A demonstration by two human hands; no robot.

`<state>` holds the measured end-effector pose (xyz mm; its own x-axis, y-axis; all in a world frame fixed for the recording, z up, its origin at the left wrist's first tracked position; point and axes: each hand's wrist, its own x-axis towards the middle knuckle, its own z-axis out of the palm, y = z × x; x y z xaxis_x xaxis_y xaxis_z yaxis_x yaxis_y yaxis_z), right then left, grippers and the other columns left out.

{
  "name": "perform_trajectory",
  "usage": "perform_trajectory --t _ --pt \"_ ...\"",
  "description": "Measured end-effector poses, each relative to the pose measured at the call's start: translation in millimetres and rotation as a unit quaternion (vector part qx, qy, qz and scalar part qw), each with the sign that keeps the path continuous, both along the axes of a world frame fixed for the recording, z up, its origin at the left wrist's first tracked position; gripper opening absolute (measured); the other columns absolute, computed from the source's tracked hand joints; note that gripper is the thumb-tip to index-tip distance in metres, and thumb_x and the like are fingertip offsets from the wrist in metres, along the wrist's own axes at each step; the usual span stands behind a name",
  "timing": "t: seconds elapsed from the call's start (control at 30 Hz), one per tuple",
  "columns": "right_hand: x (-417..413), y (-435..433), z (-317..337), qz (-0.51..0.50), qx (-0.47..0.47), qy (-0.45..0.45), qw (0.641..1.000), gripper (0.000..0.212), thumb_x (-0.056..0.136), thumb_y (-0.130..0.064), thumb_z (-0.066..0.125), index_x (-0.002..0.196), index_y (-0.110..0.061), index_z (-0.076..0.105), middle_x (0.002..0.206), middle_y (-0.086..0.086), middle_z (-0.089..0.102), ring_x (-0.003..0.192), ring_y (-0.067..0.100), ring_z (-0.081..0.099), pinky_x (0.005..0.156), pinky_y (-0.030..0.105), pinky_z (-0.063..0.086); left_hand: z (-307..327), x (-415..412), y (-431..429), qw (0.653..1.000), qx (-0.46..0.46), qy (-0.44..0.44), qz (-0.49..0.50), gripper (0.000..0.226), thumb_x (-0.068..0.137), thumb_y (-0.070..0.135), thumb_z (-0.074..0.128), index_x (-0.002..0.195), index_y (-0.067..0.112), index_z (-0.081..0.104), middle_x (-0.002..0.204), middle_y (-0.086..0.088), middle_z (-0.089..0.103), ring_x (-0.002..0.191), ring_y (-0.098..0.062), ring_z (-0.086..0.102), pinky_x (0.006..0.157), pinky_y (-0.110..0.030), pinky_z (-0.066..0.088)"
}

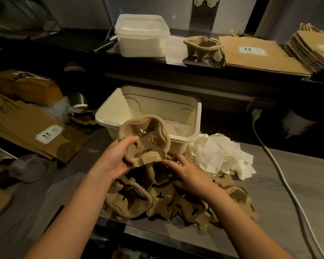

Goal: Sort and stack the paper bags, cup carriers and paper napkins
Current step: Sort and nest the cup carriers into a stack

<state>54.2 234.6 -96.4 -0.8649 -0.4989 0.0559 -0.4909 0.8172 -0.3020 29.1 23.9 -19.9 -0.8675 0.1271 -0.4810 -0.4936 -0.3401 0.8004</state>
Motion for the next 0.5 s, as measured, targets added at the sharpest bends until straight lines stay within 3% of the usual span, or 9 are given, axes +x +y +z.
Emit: perform_trajectory --t 0.1,0.2,0.3,0.5 --pt "-0.6 -3.4 -5.0 -0.003 -0.018 0.023 1.000 0.066 0.088 -0.016 0.058 0.142 -0.042 0.029 0.147 0.003 0.025 0.129 0.019 0.030 0.099 0.027 0.040 -0.4 0.4 -1.8 1.000 -0.009 -0.002 -0.005 0.033 0.093 0.017 0.051 0.126 0.016 0.052 0.110 -0.013 0.066 0.095 -0.027 0.064 0.062 -0.036 0.052" --pt "-1.1 -6.0 -5.3 -0.004 -0.060 0.089 0.994 0.054 0.082 -0.012 0.066 0.130 -0.033 0.051 0.130 0.006 0.045 0.112 0.019 0.047 0.086 0.025 0.049 0.5 0.7 -2.7 1.000 -0.012 0.003 -0.002 0.029 0.093 0.016 0.051 0.122 0.016 0.054 0.102 -0.011 0.068 0.088 -0.024 0.066 0.052 -0.030 0.055" --pt "-0.9 -5.7 -6.0 -0.036 -0.082 0.151 0.984 0.045 0.070 -0.011 0.078 0.111 -0.026 0.065 0.114 0.007 0.056 0.099 0.019 0.055 0.076 0.009 0.038 2.2 0.1 -3.0 1.000 -0.018 0.011 0.008 0.027 0.093 0.016 0.052 0.120 0.015 0.055 0.104 -0.012 0.067 0.090 -0.025 0.065 0.057 -0.033 0.056" --pt "-0.4 0.2 -0.7 -0.068 -0.163 0.324 0.929 0.016 0.082 -0.027 0.057 0.098 -0.027 0.057 0.106 0.001 0.050 0.095 0.018 0.047 0.069 0.024 0.043 3.4 -4.0 -5.9 0.997 -0.059 0.040 0.019 0.013 0.093 0.016 0.053 0.103 0.020 0.059 0.097 -0.009 0.067 0.091 -0.024 0.063 0.074 -0.037 0.050"
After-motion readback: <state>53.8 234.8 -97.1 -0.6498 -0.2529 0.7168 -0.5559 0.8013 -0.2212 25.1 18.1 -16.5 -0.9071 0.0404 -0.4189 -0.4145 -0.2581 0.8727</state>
